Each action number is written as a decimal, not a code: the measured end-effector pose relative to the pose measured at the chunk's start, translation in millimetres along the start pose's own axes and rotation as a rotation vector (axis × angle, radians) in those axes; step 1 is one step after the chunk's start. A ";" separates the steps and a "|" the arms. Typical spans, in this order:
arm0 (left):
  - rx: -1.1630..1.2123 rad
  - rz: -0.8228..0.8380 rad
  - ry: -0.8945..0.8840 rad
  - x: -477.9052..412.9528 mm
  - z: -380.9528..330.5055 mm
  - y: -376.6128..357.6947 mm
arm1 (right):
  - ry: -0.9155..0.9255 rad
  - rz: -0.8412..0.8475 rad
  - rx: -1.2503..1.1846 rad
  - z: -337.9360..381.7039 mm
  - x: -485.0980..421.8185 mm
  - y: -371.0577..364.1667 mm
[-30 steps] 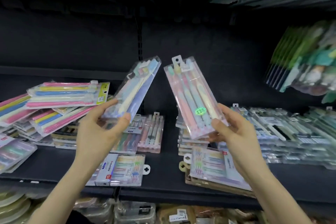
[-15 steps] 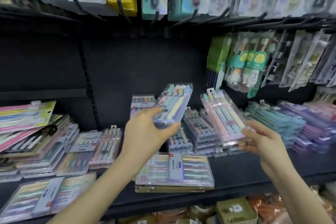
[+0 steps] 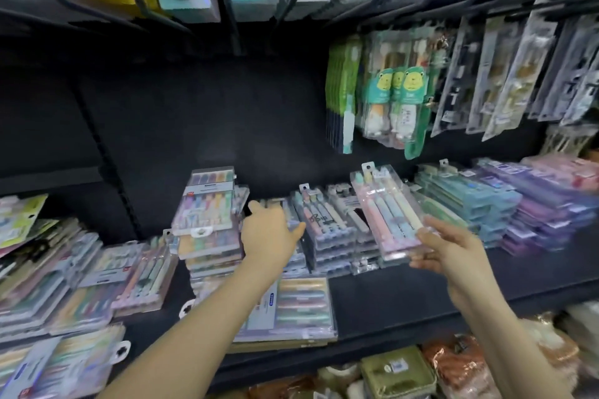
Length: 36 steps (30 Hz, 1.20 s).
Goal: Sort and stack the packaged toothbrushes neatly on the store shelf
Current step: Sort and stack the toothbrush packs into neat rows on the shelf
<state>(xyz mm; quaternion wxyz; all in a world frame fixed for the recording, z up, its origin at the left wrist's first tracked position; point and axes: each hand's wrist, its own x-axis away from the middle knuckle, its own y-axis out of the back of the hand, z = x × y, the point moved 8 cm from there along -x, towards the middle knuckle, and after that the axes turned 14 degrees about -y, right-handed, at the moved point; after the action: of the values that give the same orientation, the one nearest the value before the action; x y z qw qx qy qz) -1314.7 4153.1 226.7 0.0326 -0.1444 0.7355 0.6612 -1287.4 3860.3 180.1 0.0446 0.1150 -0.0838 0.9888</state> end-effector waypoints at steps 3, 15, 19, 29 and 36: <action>0.002 0.149 0.017 -1.1 -3.1 -20.9 | -0.017 0.019 0.005 -6.3 -6.1 -8.9; 0.334 0.006 -0.203 5.6 -13.4 8.0 | -0.071 0.190 -0.049 -5.1 20.2 -41.8; 0.476 -0.513 -0.318 52.3 31.5 63.9 | -0.030 0.311 -0.082 10.0 50.2 -74.5; 0.272 -0.184 0.377 99.1 276.9 -34.6 | 0.043 0.552 0.002 23.8 118.0 -195.5; -0.136 0.182 0.200 68.0 273.6 -78.1 | 0.037 0.555 0.034 17.9 142.0 -255.7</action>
<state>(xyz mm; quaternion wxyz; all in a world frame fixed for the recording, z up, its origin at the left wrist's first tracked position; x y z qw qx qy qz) -1398.9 4403.7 101.4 -0.1108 -0.1441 0.6985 0.6921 -1393.7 4118.0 270.4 -0.2285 0.0704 -0.0948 0.9663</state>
